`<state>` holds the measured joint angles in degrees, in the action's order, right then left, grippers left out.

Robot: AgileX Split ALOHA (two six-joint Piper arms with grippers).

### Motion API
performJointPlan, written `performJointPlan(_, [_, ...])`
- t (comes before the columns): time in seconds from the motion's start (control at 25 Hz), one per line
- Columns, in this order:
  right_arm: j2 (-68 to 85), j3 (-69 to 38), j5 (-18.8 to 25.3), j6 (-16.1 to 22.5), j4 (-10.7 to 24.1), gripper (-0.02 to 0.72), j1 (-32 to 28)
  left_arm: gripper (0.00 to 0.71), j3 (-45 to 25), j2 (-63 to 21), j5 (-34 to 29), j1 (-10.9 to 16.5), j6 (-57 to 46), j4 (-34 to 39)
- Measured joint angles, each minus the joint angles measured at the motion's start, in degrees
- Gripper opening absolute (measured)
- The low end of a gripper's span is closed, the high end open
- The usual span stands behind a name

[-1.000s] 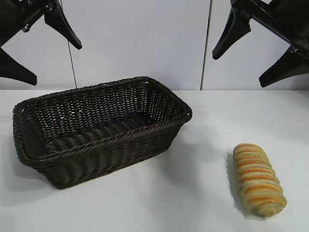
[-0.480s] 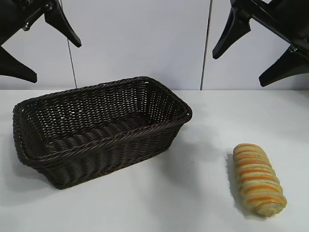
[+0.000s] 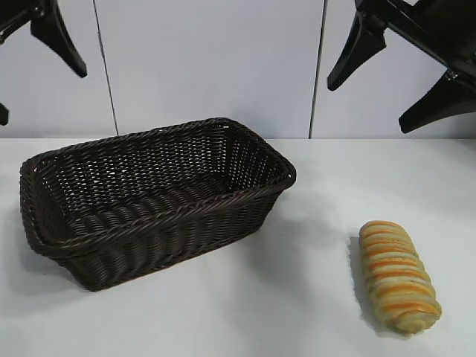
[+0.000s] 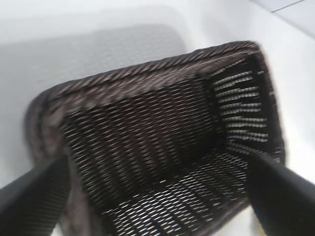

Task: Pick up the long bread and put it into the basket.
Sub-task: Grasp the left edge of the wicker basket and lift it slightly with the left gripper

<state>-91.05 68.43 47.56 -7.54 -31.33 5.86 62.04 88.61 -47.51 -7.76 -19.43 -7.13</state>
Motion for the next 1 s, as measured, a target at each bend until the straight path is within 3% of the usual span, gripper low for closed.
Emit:
performJointPlan(0.32, [0.0,0.0,0.0,0.0,0.0,0.695,0.0,0.695,-10.62,0.33,12.05,0.0,0.07,-4.03])
performJointPlan(0.8, [0.0,0.0,-0.01,0.0,0.0,0.695,0.0,0.695,-10.34,12.68,18.54,0.0,12.73,-18.39])
performJointPlan(1.0, [0.0,0.0,0.05,0.0,0.0,0.695,0.0,0.675,-9.33,14.92,19.18,0.0,14.9,-20.38])
